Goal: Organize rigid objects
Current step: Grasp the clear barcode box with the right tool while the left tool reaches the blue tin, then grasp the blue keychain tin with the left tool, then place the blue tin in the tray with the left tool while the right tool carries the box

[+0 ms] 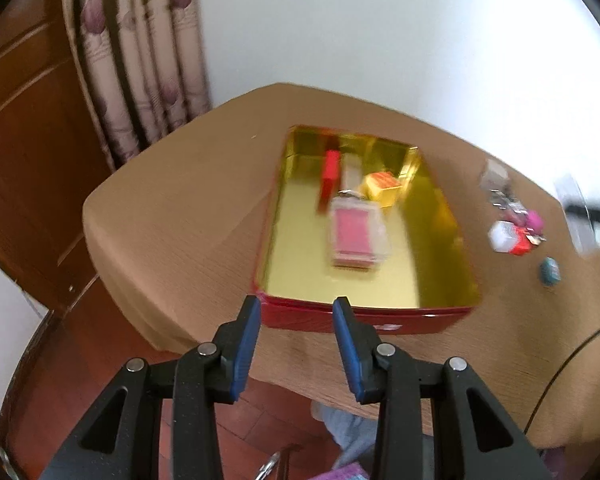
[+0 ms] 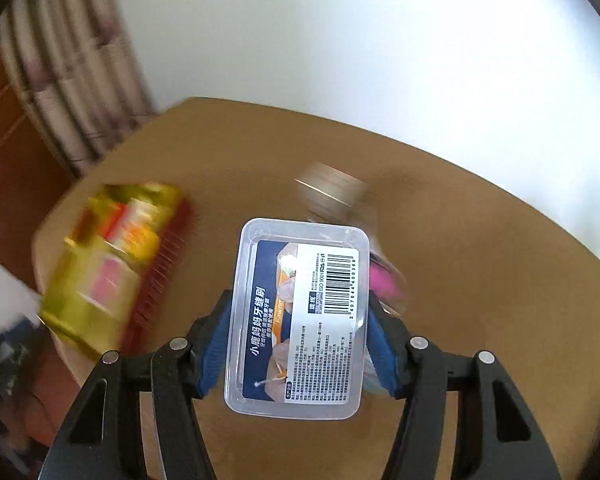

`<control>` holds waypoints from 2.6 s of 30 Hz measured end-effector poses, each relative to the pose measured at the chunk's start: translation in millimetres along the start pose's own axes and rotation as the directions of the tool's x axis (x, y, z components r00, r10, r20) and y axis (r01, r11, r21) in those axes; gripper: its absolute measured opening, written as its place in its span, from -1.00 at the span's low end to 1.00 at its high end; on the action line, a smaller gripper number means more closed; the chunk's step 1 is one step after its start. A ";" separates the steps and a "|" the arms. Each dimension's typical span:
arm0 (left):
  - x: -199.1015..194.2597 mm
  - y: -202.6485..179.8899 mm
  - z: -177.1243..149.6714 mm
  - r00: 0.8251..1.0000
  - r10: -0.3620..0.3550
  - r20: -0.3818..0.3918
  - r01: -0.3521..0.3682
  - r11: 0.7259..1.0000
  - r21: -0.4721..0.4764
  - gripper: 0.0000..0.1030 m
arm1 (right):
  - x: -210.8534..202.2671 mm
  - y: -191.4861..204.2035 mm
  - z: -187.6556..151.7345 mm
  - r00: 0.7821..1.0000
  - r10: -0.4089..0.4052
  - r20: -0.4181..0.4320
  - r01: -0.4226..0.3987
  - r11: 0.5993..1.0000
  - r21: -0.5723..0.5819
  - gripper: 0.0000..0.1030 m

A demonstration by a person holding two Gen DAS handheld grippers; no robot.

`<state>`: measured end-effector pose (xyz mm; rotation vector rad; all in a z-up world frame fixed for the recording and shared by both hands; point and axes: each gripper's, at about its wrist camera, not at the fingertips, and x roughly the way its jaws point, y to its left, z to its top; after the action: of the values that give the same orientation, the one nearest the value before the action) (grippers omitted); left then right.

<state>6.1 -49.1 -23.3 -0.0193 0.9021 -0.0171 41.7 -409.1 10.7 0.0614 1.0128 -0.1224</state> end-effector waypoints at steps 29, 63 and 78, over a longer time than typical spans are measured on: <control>124.0 -346.5 46.6 0.864 -0.244 -0.440 0.385 0.884 0.266 -0.25 | 0.8 -181.2 -151.5 0.980 -0.201 -0.001 0.197 0.962 0.191 0.11; 74.5 -40.6 101.5 0.970 0.135 -0.202 -0.091 0.973 0.213 -0.59 | -3.2 -161.0 -147.9 0.998 -0.052 -0.040 0.061 0.963 0.262 0.13; 117.4 -27.8 103.2 0.963 0.242 -0.121 -0.191 0.925 0.329 -0.27 | -43.0 -96.7 -96.7 0.997 0.072 0.029 -0.077 0.979 0.187 0.13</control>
<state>159.7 -78.6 -50.7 0.3858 1.0496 0.0453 -74.9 -491.4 -3.4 0.2694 0.9732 -0.1496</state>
